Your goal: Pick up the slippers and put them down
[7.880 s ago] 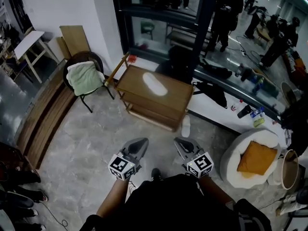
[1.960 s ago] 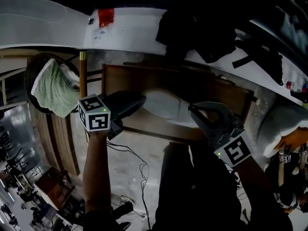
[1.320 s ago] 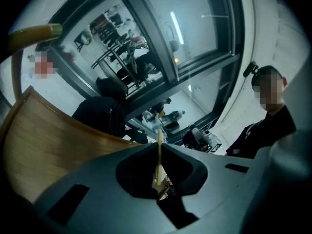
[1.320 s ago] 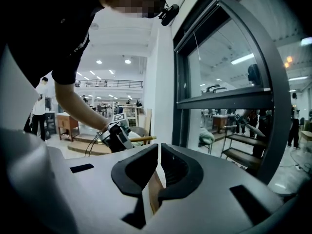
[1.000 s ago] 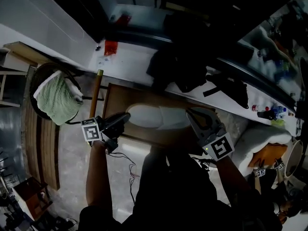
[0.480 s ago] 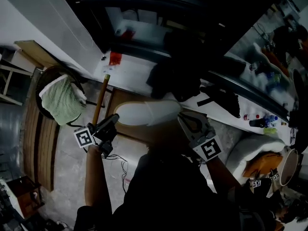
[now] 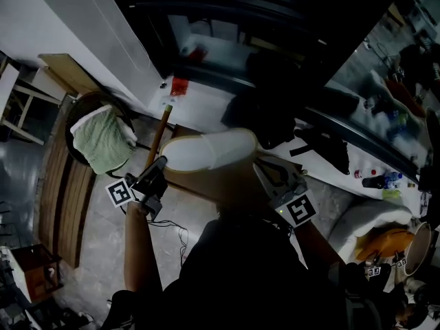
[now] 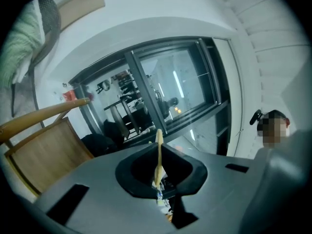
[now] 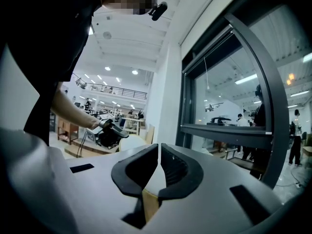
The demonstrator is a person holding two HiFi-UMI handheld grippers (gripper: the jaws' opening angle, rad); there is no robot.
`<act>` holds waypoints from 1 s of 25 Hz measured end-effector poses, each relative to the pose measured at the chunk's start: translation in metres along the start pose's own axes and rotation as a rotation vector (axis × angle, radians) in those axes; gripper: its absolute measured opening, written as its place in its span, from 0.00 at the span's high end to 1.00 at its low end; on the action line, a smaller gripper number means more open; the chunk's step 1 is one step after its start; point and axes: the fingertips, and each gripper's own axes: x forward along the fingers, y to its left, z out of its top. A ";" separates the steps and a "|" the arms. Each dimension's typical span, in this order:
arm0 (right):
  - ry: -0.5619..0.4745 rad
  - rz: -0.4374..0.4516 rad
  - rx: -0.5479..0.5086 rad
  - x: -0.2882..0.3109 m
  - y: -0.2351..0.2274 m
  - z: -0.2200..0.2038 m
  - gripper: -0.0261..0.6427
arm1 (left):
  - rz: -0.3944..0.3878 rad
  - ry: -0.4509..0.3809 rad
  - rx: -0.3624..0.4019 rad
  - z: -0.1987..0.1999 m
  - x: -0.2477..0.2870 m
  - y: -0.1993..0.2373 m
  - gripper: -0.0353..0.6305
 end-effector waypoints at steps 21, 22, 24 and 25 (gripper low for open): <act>0.012 0.062 0.026 0.010 0.013 -0.006 0.92 | 0.095 -0.157 -0.079 -0.005 -0.024 0.027 0.90; 0.019 0.068 0.026 0.011 0.013 -0.008 0.92 | 0.108 -0.178 -0.085 -0.007 -0.028 0.033 0.90; 0.033 0.077 0.033 0.013 0.015 -0.014 0.92 | 0.131 -0.218 -0.092 -0.010 -0.033 0.044 0.90; 0.043 0.081 0.039 0.014 0.015 -0.018 0.92 | 0.143 -0.234 -0.097 -0.013 -0.035 0.050 0.90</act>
